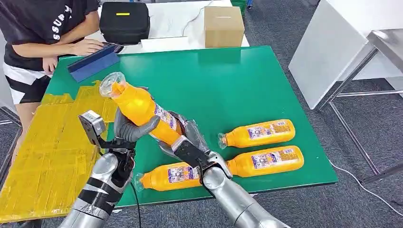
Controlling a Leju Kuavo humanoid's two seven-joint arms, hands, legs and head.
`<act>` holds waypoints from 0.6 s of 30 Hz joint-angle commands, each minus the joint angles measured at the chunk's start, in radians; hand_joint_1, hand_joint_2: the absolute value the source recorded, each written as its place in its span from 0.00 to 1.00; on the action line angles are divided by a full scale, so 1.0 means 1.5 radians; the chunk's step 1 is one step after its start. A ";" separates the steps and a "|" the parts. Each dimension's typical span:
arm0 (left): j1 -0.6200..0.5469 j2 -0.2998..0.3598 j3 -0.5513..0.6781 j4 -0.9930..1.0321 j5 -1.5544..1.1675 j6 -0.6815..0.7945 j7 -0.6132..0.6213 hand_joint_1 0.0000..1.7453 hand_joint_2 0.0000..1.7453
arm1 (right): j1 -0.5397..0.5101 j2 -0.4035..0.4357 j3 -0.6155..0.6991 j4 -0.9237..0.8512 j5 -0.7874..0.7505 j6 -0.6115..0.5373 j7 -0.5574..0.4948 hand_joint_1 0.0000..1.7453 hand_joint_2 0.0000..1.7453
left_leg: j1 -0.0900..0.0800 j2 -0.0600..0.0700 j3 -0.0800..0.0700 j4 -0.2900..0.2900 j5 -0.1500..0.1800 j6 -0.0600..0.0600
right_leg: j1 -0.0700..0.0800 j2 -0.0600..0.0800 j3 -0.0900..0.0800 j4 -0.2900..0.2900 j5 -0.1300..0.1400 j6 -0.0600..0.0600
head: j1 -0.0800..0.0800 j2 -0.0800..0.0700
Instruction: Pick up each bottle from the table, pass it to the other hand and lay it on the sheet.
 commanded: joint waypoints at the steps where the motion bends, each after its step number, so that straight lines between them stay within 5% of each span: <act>1: -0.035 0.006 0.046 -0.011 0.010 0.012 -0.003 1.00 1.00 | 0.010 -0.025 0.006 -0.004 -0.007 -0.010 -0.003 1.00 1.00 | 0.001 -0.001 0.004 0.000 -0.002 -0.001 | 0.001 -0.002 0.004 0.000 -0.002 -0.001 | 0.000 0.000; 2: -0.035 0.007 0.046 -0.013 0.010 0.011 -0.003 1.00 1.00 | 0.011 -0.026 0.004 -0.010 -0.008 -0.011 -0.004 1.00 1.00 | 0.000 -0.001 0.002 0.000 -0.001 0.000 | 0.001 -0.002 0.002 0.000 -0.001 -0.001 | 0.000 0.000; 3: -0.035 0.008 0.046 -0.017 0.010 0.011 -0.003 1.00 1.00 | 0.014 -0.028 -0.002 -0.021 -0.012 -0.016 -0.004 0.89 1.00 | 0.001 -0.001 0.003 0.000 -0.001 0.000 | 0.001 -0.002 0.004 0.000 -0.002 -0.001 | 0.000 0.000; 4: -0.033 0.012 0.043 -0.027 -0.005 0.020 -0.012 1.00 1.00 | 0.022 -0.029 -0.011 -0.044 -0.019 -0.020 -0.004 0.11 1.00 | 0.000 -0.001 0.002 0.000 -0.001 0.000 | 0.001 -0.002 0.002 0.000 -0.001 -0.001 | 0.000 0.000; 5: -0.033 0.015 0.041 -0.034 -0.013 0.027 -0.016 1.00 1.00 | 0.028 -0.031 -0.013 -0.063 -0.023 -0.021 -0.005 0.00 1.00 | 0.000 -0.001 0.002 0.000 -0.001 0.000 | 0.001 -0.003 0.003 0.000 -0.001 -0.001 | 0.000 0.000; 9: -0.046 0.037 0.036 -0.057 -0.139 0.135 -0.050 1.00 1.00 | 0.068 -0.058 -0.020 -0.199 -0.056 -0.001 0.010 0.00 1.00 | 0.000 -0.002 0.002 0.001 -0.001 0.000 | 0.001 -0.003 0.002 0.000 -0.002 -0.001 | 0.000 0.000; 14: -0.046 0.037 0.040 -0.057 -0.139 0.134 -0.049 1.00 1.00 | 0.073 -0.061 -0.019 -0.213 -0.055 0.001 0.019 0.00 1.00 | 0.000 -0.001 0.002 0.000 -0.001 0.000 | 0.000 -0.001 0.002 0.000 -0.001 -0.001 | 0.000 0.000; 16: -0.062 0.053 0.029 -0.039 -0.282 0.259 -0.064 1.00 1.00 | 0.082 -0.064 -0.025 -0.241 -0.073 0.005 0.004 0.00 1.00 | 0.000 -0.001 0.001 0.000 0.000 0.000 | 0.000 -0.002 0.001 0.000 -0.001 -0.001 | 0.000 0.000; 17: -0.071 0.064 0.033 -0.030 -0.339 0.293 -0.053 1.00 1.00 | 0.092 -0.073 -0.027 -0.276 -0.080 0.010 0.005 0.00 0.00 | 0.000 -0.001 0.002 0.000 -0.001 -0.001 | 0.000 -0.002 0.003 0.000 -0.001 -0.001 | 0.000 0.000; 18: -0.078 0.069 0.038 -0.025 -0.366 0.309 -0.049 1.00 1.00 | 0.097 -0.078 -0.029 -0.294 -0.082 0.012 0.009 0.00 0.00 | 0.000 -0.001 0.001 0.000 -0.001 0.000 | 0.000 -0.002 0.001 0.000 -0.001 -0.001 | 0.000 0.000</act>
